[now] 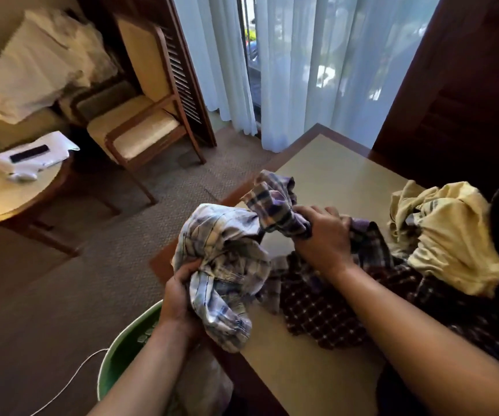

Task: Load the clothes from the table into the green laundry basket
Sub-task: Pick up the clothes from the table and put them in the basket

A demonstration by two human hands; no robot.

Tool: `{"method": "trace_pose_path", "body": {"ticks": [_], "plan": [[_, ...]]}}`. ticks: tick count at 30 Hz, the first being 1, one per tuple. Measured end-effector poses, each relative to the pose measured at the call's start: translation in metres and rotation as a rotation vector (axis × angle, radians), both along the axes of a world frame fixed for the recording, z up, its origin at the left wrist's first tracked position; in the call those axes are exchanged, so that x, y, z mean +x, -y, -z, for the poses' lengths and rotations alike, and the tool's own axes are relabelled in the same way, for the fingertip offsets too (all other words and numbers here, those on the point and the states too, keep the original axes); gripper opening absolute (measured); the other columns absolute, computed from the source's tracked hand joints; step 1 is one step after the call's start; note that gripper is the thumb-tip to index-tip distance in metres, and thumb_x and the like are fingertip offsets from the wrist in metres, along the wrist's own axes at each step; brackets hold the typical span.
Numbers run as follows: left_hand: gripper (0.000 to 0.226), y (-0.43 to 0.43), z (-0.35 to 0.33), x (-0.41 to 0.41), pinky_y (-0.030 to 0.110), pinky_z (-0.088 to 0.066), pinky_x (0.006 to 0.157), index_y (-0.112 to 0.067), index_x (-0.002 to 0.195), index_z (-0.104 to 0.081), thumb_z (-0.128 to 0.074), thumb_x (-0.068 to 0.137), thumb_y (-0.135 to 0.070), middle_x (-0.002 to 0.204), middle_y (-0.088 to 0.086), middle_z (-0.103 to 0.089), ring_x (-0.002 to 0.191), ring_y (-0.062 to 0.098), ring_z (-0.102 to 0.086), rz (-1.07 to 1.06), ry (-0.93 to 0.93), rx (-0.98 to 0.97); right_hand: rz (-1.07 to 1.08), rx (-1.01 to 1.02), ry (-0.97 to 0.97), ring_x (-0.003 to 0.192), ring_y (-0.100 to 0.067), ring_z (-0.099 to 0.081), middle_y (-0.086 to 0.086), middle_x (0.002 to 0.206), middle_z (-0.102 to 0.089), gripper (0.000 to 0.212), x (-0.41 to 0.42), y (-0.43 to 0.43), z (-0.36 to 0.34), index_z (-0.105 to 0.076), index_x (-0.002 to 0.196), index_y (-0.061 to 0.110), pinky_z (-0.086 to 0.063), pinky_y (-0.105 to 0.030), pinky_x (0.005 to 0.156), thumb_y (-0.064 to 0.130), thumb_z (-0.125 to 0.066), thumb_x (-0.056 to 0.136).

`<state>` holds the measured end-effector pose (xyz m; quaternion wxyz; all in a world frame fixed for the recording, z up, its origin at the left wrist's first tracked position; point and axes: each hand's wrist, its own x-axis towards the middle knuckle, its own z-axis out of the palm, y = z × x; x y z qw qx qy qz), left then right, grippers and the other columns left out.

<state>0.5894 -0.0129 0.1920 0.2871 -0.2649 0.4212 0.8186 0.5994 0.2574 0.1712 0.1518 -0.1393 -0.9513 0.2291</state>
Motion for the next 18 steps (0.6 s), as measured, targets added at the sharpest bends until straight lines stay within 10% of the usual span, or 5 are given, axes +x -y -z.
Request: {"method": "trace_pose_path", "body": {"ticks": [6, 11, 14, 18], "plan": [[0.103, 0.079, 0.000, 0.011, 0.052, -0.048, 0.103, 0.000, 0.128, -0.068, -0.098, 0.035, -0.032, 0.124, 0.024, -0.070, 0.123, 0.048, -0.062, -0.101, -0.147, -0.006, -0.191, -0.175, -0.415, 0.089, -0.026, -0.061, -0.003, 0.100, -0.073, 0.034, 0.016, 0.066, -0.042, -0.073, 0.108, 0.012, -0.046, -0.040, 0.076, 0.029, -0.066, 0.080], [0.031, 0.123, -0.026, 0.040, 0.043, -0.062, 0.070, -0.004, 0.080, -0.082, -0.066, 0.068, -0.028, 0.088, 0.018, -0.078, 0.075, 0.037, -0.077, -0.084, -0.147, 0.065, -0.293, -0.349, -0.459, 0.081, -0.018, -0.062, 0.011, 0.091, -0.065, 0.013, 0.037, 0.143, -0.061, -0.069, 0.094, 0.013, -0.053, -0.044, 0.071, 0.016, -0.071, 0.081], [0.050, 0.154, -0.024, 0.055, 0.040, -0.062, 0.052, -0.004, 0.072, -0.082, -0.043, 0.096, -0.024, 0.078, 0.016, -0.077, 0.067, 0.034, -0.077, -0.126, -0.118, 0.084, -0.322, -0.475, -0.379, 0.070, -0.018, -0.064, 0.005, 0.077, -0.065, 0.012, 0.058, 0.196, -0.065, -0.063, 0.081, 0.009, -0.053, -0.038, 0.061, 0.001, -0.072, 0.082], [0.052, 0.207, -0.007, 0.075, 0.045, -0.065, 0.065, -0.004, 0.094, -0.084, -0.039, 0.103, -0.028, 0.099, 0.017, -0.078, 0.082, 0.036, -0.078, -0.108, -0.058, 0.132, -0.229, -0.552, -0.225, 0.060, 0.006, -0.060, 0.017, 0.063, -0.059, 0.024, 0.096, 0.268, -0.061, -0.059, 0.071, 0.015, -0.041, -0.006, 0.053, 0.001, -0.069, 0.087]]}}
